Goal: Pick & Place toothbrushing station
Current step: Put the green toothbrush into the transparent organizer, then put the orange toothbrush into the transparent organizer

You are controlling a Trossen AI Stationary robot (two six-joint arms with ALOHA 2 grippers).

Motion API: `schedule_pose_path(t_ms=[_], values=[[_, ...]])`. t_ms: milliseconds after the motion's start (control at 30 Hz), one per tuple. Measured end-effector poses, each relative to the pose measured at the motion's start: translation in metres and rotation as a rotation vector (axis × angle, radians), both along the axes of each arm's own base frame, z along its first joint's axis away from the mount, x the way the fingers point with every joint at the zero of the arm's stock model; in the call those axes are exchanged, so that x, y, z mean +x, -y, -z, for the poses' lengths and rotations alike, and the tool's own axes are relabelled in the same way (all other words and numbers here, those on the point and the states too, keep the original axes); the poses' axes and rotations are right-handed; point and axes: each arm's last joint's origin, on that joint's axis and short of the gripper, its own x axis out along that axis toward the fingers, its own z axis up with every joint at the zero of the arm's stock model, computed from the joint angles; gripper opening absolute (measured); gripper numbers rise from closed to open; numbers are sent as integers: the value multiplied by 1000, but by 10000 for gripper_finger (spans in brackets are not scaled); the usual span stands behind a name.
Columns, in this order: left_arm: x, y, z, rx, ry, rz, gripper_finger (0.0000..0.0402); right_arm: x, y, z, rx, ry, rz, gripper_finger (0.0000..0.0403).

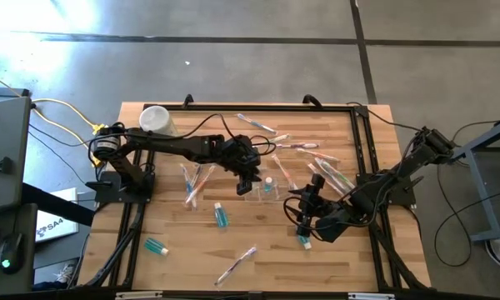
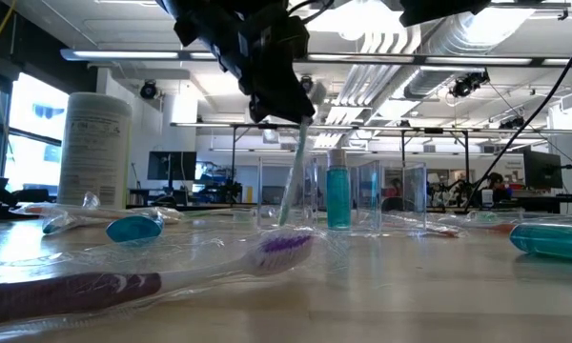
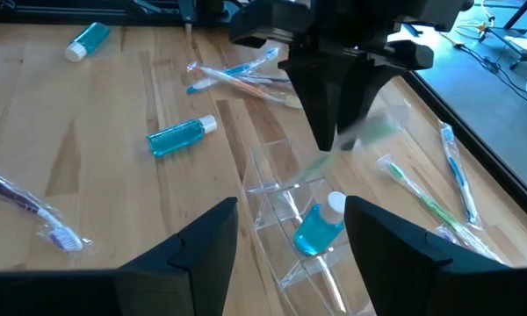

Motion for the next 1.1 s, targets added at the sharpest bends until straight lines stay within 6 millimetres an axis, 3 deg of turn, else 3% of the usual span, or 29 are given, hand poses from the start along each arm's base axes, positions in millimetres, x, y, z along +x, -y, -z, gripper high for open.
schedule_pose_path(t_ms=[233,567,667,900,1100], values=[[-1,0,-1,-27,-2,-22,169,0,0,0,11,-8,-12,203],[-23,0,-33,28,44,-69,171,-1,0,2,24,-17,1,203],[-33,1,-45,37,54,-79,171,-10,5,2,78,-59,40,203],[-58,12,-56,60,-37,-84,171,-45,27,13,249,-281,331,203],[-74,29,-60,85,-108,-98,171,-64,43,15,237,-379,571,203]])
